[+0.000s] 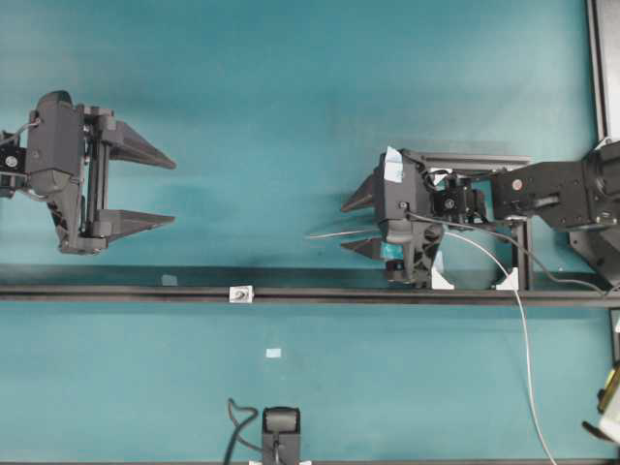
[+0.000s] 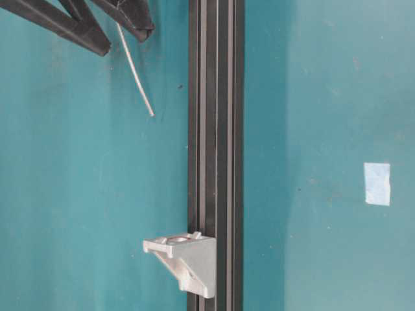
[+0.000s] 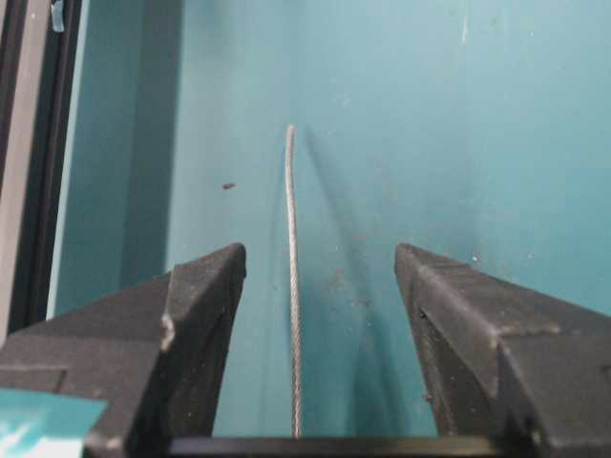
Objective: Insert the wire into the hole on the left side and pull it with the left arm.
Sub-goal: 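Close the right gripper on the white wire's free end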
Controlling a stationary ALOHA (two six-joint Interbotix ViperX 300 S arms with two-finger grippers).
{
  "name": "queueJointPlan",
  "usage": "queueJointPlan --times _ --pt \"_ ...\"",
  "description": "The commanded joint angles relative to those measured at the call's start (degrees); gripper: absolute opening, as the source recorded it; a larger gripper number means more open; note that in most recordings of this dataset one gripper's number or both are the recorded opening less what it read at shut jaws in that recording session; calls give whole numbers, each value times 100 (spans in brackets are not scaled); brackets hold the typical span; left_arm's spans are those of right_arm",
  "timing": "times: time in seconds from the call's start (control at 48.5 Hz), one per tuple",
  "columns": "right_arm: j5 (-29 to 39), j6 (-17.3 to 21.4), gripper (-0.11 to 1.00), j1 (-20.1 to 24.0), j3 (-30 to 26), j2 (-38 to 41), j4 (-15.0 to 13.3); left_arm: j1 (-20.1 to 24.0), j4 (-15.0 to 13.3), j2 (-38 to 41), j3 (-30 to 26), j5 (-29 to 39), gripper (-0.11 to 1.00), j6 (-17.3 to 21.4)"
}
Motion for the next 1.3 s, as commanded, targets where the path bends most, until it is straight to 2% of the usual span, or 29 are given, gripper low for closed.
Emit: queueJointPlan --times 0.0,0.041,0.247,0.35,0.907,1.278 --pt "-44 9 65 0 -88 -53 0 -26 -18 -35 -88 -53 81 -9" --pt "-62 9 60 9 -97 -53 0 -26 -18 -35 -88 -53 81 -9" --pt "-193 0 14 0 -62 -53 -9 -26 -9 -35 -70 -53 81 -9" --pt "-202 0 3 0 -62 -53 -9 -26 -9 -35 -70 -53 81 -9" --pt "-123 0 2 9 -18 -167 -9 -26 -18 -35 -53 -53 81 -9" --pt "527 -9 2 0 193 -1397 -18 -26 -9 -44 -105 -53 81 -9"
